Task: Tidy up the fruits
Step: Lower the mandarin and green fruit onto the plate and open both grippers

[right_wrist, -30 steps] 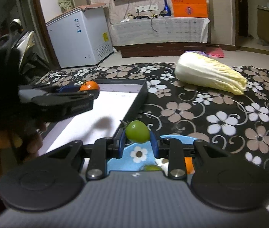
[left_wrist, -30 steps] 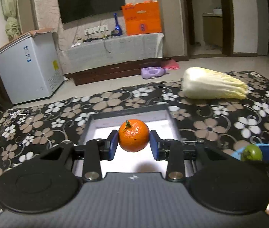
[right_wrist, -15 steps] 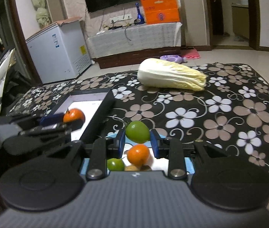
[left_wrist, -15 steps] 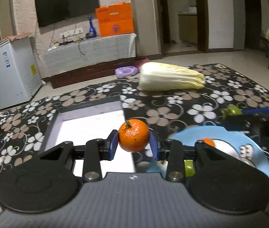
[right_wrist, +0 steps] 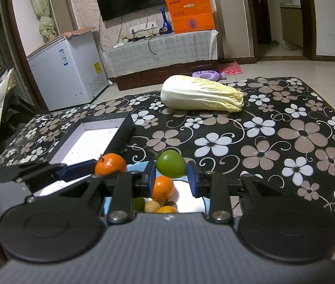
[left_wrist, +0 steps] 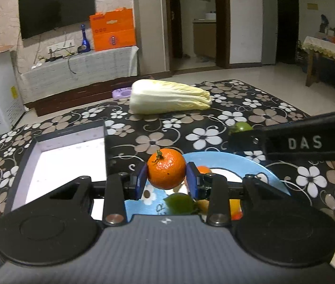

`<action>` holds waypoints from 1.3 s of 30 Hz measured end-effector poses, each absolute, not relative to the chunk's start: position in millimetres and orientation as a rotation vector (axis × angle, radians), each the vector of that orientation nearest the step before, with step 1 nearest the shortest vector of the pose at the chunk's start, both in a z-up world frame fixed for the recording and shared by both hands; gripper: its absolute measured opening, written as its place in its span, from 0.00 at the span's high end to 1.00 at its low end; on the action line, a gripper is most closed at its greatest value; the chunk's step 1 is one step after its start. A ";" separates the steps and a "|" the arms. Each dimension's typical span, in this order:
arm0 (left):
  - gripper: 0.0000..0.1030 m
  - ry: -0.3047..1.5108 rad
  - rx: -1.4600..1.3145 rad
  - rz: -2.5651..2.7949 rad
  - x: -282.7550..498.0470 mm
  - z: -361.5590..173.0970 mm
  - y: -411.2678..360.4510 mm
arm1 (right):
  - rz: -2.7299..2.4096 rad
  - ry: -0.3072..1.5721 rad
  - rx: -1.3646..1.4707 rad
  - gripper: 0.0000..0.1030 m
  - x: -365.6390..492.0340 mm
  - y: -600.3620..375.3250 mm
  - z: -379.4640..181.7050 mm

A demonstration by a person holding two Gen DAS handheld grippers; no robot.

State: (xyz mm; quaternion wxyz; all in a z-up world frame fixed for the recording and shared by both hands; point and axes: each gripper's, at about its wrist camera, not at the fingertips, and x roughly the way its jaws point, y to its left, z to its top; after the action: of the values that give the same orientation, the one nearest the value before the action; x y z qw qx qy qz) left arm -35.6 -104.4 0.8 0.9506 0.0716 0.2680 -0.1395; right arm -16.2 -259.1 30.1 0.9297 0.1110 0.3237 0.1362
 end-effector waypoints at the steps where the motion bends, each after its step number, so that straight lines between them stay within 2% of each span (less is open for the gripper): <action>1: 0.60 0.548 0.143 -0.293 -35.5 -0.2 -105.1 | 0.279 0.663 0.228 0.69 -16.2 -259.3 29.8; 39: 0.59 0.642 0.127 -0.478 -58.0 -21.7 -117.6 | 0.249 0.826 0.173 0.68 11.2 -255.0 -10.6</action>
State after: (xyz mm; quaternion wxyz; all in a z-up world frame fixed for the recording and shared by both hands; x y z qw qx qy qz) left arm -58.0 -117.6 -21.7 0.9190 0.0619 0.3123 -0.2325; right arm 11.2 -255.0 -10.6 0.9048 0.0839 0.3998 0.1203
